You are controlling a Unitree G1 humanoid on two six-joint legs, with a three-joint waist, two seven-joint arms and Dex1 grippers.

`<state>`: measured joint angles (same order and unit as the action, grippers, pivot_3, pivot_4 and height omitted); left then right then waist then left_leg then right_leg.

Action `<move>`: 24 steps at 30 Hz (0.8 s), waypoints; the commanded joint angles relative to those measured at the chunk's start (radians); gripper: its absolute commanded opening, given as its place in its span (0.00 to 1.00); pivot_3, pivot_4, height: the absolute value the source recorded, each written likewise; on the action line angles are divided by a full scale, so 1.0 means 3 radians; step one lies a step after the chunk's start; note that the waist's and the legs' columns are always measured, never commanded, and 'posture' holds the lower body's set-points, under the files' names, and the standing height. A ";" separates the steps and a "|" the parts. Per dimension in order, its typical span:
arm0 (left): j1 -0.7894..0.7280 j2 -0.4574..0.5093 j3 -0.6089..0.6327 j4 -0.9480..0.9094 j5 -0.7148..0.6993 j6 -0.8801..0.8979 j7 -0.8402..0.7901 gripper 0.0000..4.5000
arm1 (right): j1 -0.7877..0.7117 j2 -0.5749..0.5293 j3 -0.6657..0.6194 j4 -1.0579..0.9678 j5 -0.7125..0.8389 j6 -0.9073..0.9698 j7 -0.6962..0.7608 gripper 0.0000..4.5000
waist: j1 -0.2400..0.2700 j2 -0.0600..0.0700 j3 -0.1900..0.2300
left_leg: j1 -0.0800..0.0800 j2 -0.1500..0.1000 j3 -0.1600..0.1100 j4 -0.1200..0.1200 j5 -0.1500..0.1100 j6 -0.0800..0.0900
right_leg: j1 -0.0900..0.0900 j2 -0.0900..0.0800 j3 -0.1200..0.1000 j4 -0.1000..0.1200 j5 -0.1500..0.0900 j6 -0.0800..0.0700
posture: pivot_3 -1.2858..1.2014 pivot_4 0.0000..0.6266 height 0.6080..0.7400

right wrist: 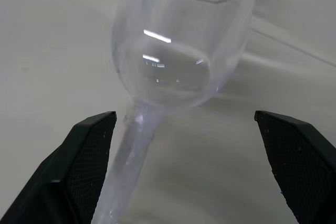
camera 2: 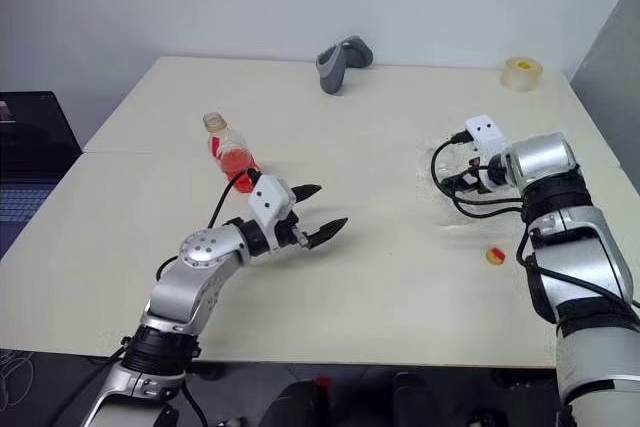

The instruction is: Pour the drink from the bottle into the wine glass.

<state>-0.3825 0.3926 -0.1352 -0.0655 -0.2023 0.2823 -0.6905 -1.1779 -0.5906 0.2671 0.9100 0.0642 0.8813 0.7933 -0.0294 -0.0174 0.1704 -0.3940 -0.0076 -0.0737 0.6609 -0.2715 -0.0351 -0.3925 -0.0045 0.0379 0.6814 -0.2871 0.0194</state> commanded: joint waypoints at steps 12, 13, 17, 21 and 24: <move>-0.0111 -0.0120 -0.0048 0.0119 0.0095 -0.0231 -0.0011 1.00 | -0.0401 0.0177 0.0507 0.0583 -0.0750 -0.0519 0.0777 0.55 | -0.0001 0.0004 0.0002 | -0.0012 0.0000 0.0000 0.0002 0.0001 -0.0001 | -0.0016 0.0000 0.0001 0.0005 0.0001 -0.0001 | 0.52 0.24 1.00; -0.0117 -0.0121 -0.0044 0.0136 0.0100 -0.0241 -0.0016 1.00 | -0.0429 0.0190 0.0517 0.0598 -0.0781 -0.0545 0.0809 0.47 | -0.0002 0.0004 0.0002 | -0.0013 0.0000 0.0001 0.0002 0.0001 -0.0001 | -0.0016 -0.0001 0.0001 0.0005 0.0001 -0.0001 | 0.52 0.24 1.00; -0.0129 -0.0116 -0.0053 0.0169 0.0116 -0.0271 -0.0035 1.00 | -0.0508 0.0224 0.0533 0.0618 -0.0896 -0.0709 0.0891 0.18 | -0.0002 0.0004 0.0002 | -0.0022 0.0000 0.0009 0.0002 0.0001 -0.0002 | -0.0037 -0.0001 0.0008 0.0016 0.0002 -0.0002 | 0.52 0.24 1.00; -0.0142 -0.0108 -0.0040 0.0195 0.0121 -0.0284 -0.0048 1.00 | -0.0508 0.0234 0.0434 0.0495 -0.0910 -0.0857 0.0852 0.04 | -0.0005 0.0004 0.0002 | -0.0022 0.0001 0.0012 0.0002 0.0001 -0.0002 | -0.0044 -0.0001 0.0011 0.0026 0.0002 -0.0002 | 0.52 0.24 1.00; -0.0126 -0.0100 -0.0024 0.0187 0.0125 -0.0278 -0.0041 1.00 | -0.0393 0.0271 0.0218 0.0217 -0.0773 -0.0779 0.0745 0.04 | -0.0006 0.0006 0.0003 | -0.0022 0.0001 0.0013 0.0004 0.0001 -0.0002 | -0.0045 -0.0001 0.0011 0.0030 0.0002 -0.0002 | 0.52 0.24 1.00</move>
<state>-0.4053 0.3576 -0.1502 0.0057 -0.1687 0.2131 -0.7009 -1.2888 -0.5094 0.3846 1.0512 -0.2032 0.6455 1.0327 -0.0313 -0.0157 0.1713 -0.4006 -0.0073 -0.0698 0.6619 -0.2712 -0.0356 -0.4060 -0.0047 0.0412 0.6902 -0.2866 0.0187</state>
